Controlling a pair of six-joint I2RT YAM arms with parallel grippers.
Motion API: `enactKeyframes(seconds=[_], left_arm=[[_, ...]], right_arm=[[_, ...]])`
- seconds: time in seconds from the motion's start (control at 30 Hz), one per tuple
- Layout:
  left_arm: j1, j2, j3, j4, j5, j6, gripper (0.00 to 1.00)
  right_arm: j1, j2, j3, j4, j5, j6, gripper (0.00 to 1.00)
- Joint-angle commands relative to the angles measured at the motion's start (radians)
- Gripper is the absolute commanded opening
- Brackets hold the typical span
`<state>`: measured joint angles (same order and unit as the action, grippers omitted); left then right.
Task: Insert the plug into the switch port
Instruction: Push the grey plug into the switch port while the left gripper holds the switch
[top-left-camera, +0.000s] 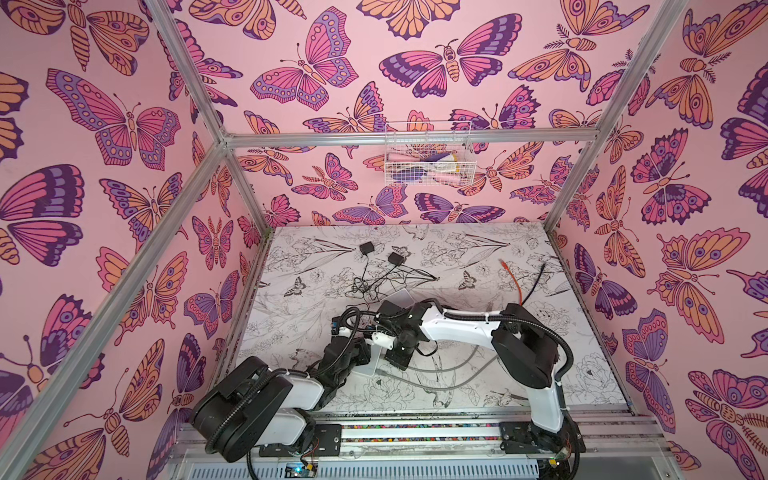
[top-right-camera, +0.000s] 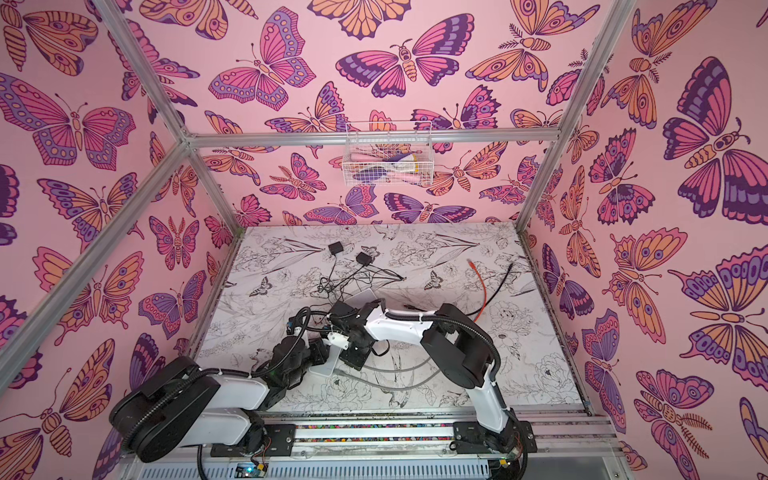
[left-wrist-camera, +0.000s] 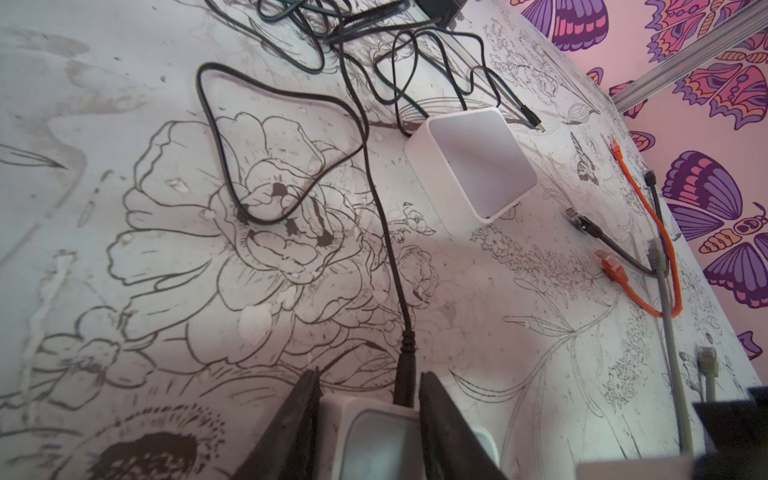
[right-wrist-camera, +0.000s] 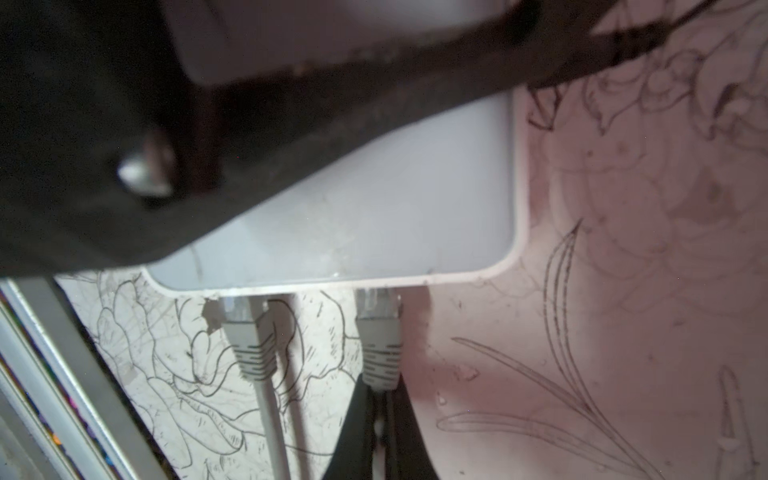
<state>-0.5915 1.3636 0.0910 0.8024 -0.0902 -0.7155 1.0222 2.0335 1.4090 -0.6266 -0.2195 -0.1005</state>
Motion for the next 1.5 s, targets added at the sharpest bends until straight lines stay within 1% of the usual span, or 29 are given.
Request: enactKeyframes(seconds=[0.0,0.1,0.2,0.43,0.6,0.7,0.8,0.93,1.03,1.1,1.13,1.2,1.33,1.47], left_arm=[[-0.092,0.035,0.015,-0.104,0.377,-0.035,0.40],[-0.095,0.036,0.008,-0.091,0.370,-0.045,0.40],[-0.095,0.015,-0.006,-0.091,0.357,-0.044,0.40],[-0.094,-0.065,0.007,-0.189,0.327,-0.013,0.40],[-0.101,-0.036,0.037,-0.193,0.358,-0.011,0.40],[-0.108,-0.032,0.032,-0.184,0.351,-0.018,0.40],[-0.108,-0.067,0.000,-0.174,0.311,-0.020,0.40],[-0.102,-0.140,-0.001,-0.241,0.290,0.000,0.40],[-0.101,-0.123,0.014,-0.235,0.310,0.001,0.40],[-0.102,-0.101,0.026,-0.208,0.345,-0.004,0.39],[-0.102,-0.055,0.023,-0.190,0.356,-0.013,0.39],[-0.106,-0.029,0.013,-0.142,0.369,-0.030,0.39],[-0.110,-0.025,-0.006,-0.109,0.361,-0.042,0.39],[-0.101,-0.080,-0.033,-0.132,0.314,-0.032,0.39]], right_arm=[[0.029,0.001,0.044,0.419,-0.129,-0.014,0.00],[0.029,0.023,0.079,0.429,-0.152,0.001,0.00],[0.029,0.021,0.090,0.428,-0.147,-0.001,0.00],[0.026,-0.046,0.020,0.402,-0.108,-0.033,0.00],[0.026,-0.033,0.026,0.434,-0.116,-0.013,0.00],[0.026,-0.010,0.063,0.432,-0.132,-0.002,0.00],[0.026,-0.013,0.066,0.427,-0.131,-0.005,0.00],[0.023,-0.051,0.019,0.434,-0.103,-0.018,0.00],[0.018,-0.065,-0.007,0.471,-0.108,-0.005,0.00],[0.018,-0.061,0.002,0.483,-0.118,0.003,0.00],[0.018,-0.057,0.012,0.485,-0.123,0.006,0.00],[0.018,-0.045,0.032,0.489,-0.132,0.011,0.00],[0.018,-0.042,0.042,0.486,-0.133,0.011,0.00],[0.016,-0.069,0.007,0.472,-0.107,-0.004,0.00]])
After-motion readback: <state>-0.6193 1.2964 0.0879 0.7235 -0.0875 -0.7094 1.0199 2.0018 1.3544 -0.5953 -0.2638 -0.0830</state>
